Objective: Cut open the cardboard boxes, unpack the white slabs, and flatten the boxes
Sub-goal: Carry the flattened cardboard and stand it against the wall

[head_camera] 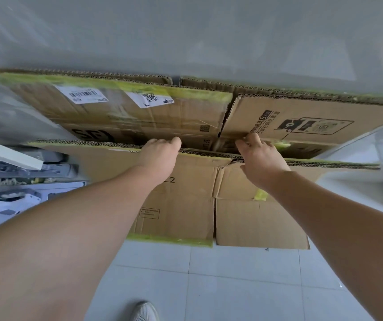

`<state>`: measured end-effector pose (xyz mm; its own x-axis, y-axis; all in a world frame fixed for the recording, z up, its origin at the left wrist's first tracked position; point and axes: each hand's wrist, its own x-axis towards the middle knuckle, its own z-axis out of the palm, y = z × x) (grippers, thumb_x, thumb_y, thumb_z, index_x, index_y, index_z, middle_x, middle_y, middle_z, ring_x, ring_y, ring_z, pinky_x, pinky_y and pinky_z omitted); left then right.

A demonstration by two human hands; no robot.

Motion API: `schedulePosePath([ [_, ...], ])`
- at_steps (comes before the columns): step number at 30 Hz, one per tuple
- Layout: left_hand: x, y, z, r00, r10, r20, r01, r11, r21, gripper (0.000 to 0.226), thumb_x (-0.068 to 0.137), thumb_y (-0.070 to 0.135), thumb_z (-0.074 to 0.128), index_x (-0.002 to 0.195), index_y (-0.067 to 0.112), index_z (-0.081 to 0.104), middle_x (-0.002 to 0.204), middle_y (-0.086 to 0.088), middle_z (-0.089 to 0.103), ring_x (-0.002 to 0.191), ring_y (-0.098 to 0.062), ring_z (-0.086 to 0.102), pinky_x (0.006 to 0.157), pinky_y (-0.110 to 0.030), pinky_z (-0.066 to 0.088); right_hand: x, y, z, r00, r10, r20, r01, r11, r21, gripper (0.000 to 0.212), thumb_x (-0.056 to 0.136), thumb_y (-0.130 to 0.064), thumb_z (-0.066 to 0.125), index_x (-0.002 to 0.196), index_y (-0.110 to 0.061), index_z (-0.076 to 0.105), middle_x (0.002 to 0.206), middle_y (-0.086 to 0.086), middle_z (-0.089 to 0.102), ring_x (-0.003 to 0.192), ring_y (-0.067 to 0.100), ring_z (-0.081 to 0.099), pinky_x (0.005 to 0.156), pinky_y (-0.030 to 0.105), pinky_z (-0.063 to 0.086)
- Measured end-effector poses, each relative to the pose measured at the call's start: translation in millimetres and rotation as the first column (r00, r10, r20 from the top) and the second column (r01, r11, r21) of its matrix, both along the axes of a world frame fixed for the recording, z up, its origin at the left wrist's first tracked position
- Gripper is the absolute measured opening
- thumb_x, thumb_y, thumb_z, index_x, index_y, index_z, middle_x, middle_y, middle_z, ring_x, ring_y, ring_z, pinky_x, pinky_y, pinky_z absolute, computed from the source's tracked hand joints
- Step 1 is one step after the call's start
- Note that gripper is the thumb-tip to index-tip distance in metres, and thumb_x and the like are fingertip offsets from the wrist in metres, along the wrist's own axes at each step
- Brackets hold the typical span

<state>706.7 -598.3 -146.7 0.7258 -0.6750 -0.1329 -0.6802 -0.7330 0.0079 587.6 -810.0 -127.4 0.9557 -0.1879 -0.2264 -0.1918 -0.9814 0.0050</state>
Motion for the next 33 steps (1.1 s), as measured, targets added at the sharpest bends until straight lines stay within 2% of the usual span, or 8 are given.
schedulePosePath([
  [5,-6,11,10,0.997,0.006,-0.075,-0.019,0.984,-0.176,0.013,0.089,-0.002,0.052,0.087,0.009,0.045,0.085,-0.012,0.055,0.072,-0.027,0.046,0.058,-0.033,0.028,-5,-4,4,0.994,-0.078,-0.077,0.076,0.996,-0.037,0.015,0.089,-0.009,0.053,0.100,-0.020,0.054,0.106,0.006,0.064,0.083,0.027,0.055,0.085,0.036,0.041],
  [9,-7,21,49,0.999,-0.034,-0.015,0.029,0.965,-0.261,0.002,0.092,0.006,0.057,0.093,0.005,0.057,0.085,-0.012,0.059,0.075,-0.027,0.051,0.059,-0.033,0.034,-16,-12,34,0.995,-0.054,0.081,0.052,0.998,0.026,0.003,0.090,-0.017,0.058,0.091,-0.016,0.056,0.094,0.007,0.066,0.075,0.030,0.055,0.065,0.030,0.031],
  [11,-4,23,80,0.999,-0.040,0.028,0.047,0.949,-0.313,0.005,0.092,0.010,0.058,0.093,0.005,0.059,0.087,-0.011,0.061,0.079,-0.029,0.055,0.064,-0.035,0.040,-18,-15,62,0.986,-0.015,0.165,0.012,1.000,0.015,0.007,0.088,-0.018,0.063,0.090,-0.013,0.058,0.090,0.009,0.065,0.081,0.033,0.060,0.062,0.031,0.029],
  [15,5,23,144,0.994,-0.092,0.053,0.105,0.913,-0.395,0.006,0.092,0.009,0.057,0.092,0.003,0.059,0.087,-0.014,0.062,0.084,-0.034,0.053,0.073,-0.031,0.027,-10,-25,123,0.988,-0.068,0.139,0.054,0.994,0.100,0.021,0.087,-0.018,0.062,0.075,-0.015,0.044,0.068,0.004,0.053,0.067,0.031,0.050,0.056,0.032,0.027],
  [20,8,25,174,0.994,-0.095,-0.059,0.068,0.931,-0.359,0.006,0.095,0.016,0.052,0.096,0.010,0.053,0.088,-0.010,0.061,0.085,-0.032,0.050,0.070,-0.030,0.024,-8,-23,159,0.991,-0.051,-0.120,0.068,0.987,0.146,0.016,0.092,-0.024,0.056,0.082,-0.020,0.044,0.075,0.003,0.051,0.074,0.028,0.049,0.060,0.032,0.036],
  [27,14,29,172,0.994,-0.046,-0.101,0.007,0.934,-0.356,0.004,0.095,0.016,0.052,0.095,0.013,0.050,0.091,-0.008,0.060,0.087,-0.031,0.049,0.068,-0.037,0.038,-1,-19,159,0.996,0.013,0.089,-0.017,0.999,0.038,0.009,0.094,-0.023,0.055,0.088,-0.016,0.054,0.093,0.010,0.064,0.088,0.033,0.056,0.067,0.030,0.028],
  [29,18,32,174,0.997,-0.037,-0.074,0.007,0.927,-0.374,0.005,0.094,0.016,0.053,0.095,0.012,0.052,0.091,-0.008,0.062,0.088,-0.032,0.050,0.069,-0.037,0.040,4,-20,160,0.989,-0.027,0.146,0.016,0.997,0.074,0.012,0.092,-0.024,0.058,0.095,-0.013,0.056,0.095,0.013,0.065,0.088,0.036,0.058,0.067,0.033,0.035],
  [33,15,29,173,0.998,-0.011,-0.065,-0.008,0.959,-0.284,0.014,0.095,0.019,0.054,0.105,0.010,0.053,0.097,-0.011,0.063,0.091,-0.032,0.050,0.071,-0.035,0.037,6,-24,157,0.990,-0.086,0.114,0.087,0.996,-0.008,0.018,0.092,-0.023,0.059,0.108,-0.015,0.057,0.099,0.008,0.066,0.091,0.031,0.058,0.074,0.032,0.033],
])
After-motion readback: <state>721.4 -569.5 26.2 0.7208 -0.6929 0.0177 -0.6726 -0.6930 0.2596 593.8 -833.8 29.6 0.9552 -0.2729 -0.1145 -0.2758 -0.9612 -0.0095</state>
